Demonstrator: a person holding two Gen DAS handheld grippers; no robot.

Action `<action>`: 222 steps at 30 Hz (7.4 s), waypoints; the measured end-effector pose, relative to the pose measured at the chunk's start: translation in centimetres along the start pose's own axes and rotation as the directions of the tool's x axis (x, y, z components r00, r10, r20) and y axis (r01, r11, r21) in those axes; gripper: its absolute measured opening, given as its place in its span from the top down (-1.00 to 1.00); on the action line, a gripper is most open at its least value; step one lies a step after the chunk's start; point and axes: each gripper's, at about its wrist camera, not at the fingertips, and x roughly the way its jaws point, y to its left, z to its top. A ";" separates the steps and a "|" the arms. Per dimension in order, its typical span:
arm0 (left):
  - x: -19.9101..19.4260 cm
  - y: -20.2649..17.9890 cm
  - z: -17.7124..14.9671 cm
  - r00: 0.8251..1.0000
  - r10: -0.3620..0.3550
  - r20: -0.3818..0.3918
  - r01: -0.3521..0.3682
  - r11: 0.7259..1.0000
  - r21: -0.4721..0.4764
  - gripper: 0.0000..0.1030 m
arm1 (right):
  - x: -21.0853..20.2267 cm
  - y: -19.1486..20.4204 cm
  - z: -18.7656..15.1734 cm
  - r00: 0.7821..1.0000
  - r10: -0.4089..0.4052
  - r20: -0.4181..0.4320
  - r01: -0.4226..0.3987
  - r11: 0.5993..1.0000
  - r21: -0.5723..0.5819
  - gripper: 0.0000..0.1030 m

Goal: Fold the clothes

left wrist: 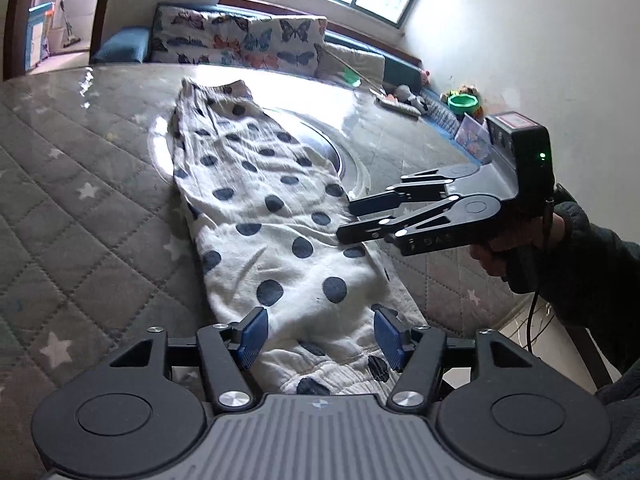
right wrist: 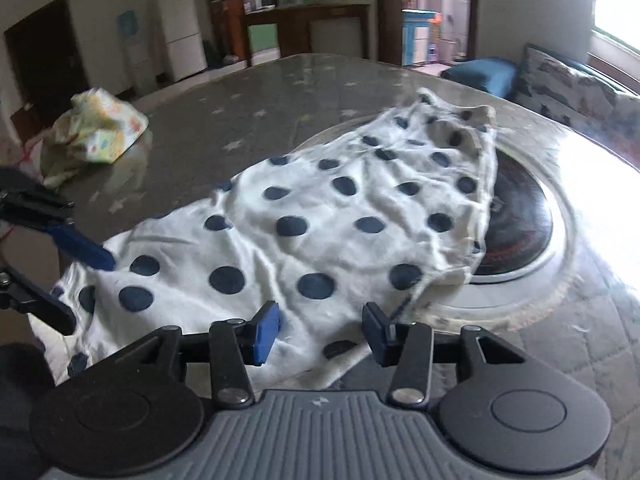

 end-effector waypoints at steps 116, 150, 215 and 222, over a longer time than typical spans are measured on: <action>5.3 2.1 -1.1 0.996 -0.092 -0.018 0.089 0.991 -0.096 0.40 | 19.1 -13.1 15.9 0.967 -0.253 -0.012 0.253 0.959 0.127 0.30; 5.0 1.7 -0.9 0.996 -0.082 -0.019 0.080 0.991 -0.110 0.40 | 20.8 -12.2 19.1 0.941 -0.338 -0.021 0.337 0.925 0.177 0.40; 3.9 -0.3 -0.2 0.999 -0.044 -0.002 0.044 0.998 -0.046 -0.36 | 1.7 -2.2 1.4 0.998 -0.034 -0.058 0.029 0.996 -0.089 0.03; 1.8 -0.7 -0.3 0.999 -0.031 0.044 0.032 0.999 -0.029 -0.36 | -0.2 -1.6 -0.4 0.995 -0.076 -0.067 0.069 0.993 -0.098 0.02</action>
